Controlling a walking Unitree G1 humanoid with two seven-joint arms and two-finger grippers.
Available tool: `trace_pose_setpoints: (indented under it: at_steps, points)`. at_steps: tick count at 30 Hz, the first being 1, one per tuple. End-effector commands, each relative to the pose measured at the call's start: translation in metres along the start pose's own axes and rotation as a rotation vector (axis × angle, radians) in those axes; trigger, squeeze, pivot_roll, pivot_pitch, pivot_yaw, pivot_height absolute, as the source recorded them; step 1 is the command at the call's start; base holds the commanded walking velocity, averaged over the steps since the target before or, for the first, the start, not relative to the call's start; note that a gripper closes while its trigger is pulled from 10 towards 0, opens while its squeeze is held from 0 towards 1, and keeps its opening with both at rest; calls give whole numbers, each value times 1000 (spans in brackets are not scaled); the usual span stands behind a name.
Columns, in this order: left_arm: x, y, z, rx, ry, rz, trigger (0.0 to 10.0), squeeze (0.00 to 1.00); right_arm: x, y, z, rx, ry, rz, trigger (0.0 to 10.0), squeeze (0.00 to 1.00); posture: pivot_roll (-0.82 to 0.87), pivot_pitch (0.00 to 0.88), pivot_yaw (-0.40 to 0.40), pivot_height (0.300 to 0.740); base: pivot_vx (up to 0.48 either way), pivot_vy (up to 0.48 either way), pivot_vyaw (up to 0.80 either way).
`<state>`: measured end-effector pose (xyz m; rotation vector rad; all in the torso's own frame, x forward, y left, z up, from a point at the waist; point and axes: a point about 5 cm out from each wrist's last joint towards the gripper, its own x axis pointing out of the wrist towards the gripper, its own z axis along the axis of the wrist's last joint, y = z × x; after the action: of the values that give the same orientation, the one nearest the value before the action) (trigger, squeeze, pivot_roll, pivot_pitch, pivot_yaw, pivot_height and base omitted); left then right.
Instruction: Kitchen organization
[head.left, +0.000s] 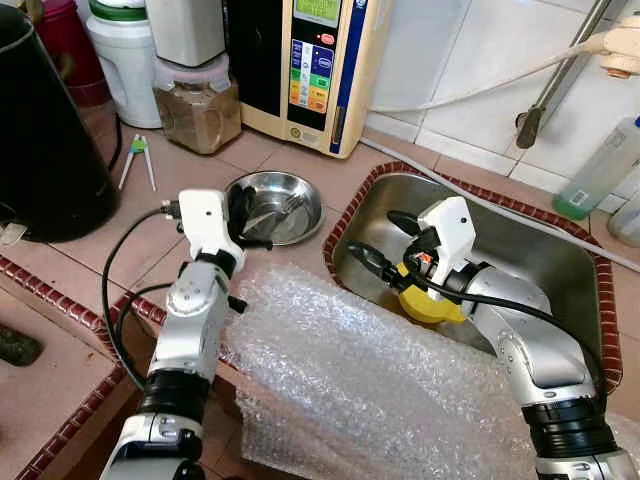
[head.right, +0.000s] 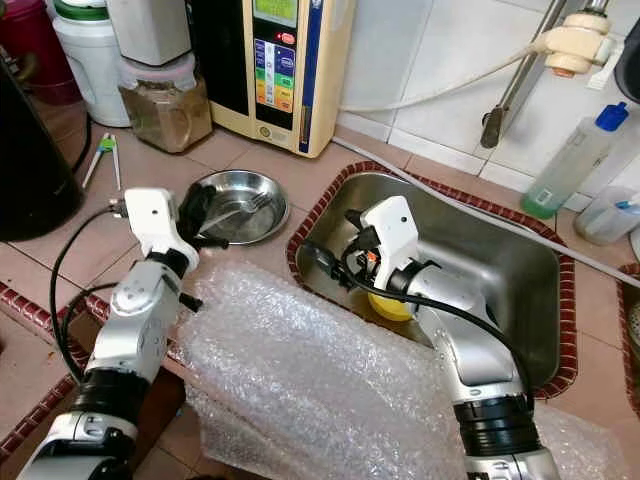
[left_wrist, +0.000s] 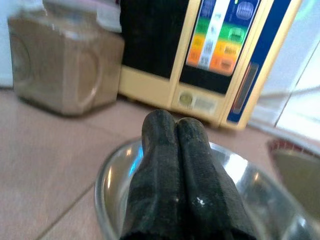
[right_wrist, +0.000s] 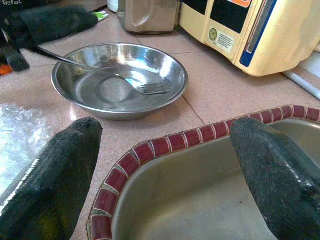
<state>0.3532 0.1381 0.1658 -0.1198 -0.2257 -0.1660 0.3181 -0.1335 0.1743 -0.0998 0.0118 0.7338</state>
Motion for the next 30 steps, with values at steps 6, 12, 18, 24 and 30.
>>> trace_pose_setpoints:
  at_steps: [6,12,18,24,30]
  points:
    - [3,-8,27,-33,-124,-39,0,0,0,-3,3,-21,5,-5,10000,0,7,85,-107,740,0,0,0]
    - [3,-6,45,-35,-198,-39,0,0,1,-2,1,-18,8,-8,10000,0,15,89,-107,740,0,0,0]
    - [-4,14,48,-8,-206,81,10000,1000,2,-1,1,-26,9,-6,10000,0,22,90,-105,740,0,0,0]
    - [-25,14,29,19,-162,84,10000,1000,2,8,0,-9,7,44,10000,0,24,90,-103,740,0,0,0]
    - [-35,6,16,29,-141,27,10000,1000,1,20,1,0,3,127,10000,0,24,90,-102,740,0,0,0]
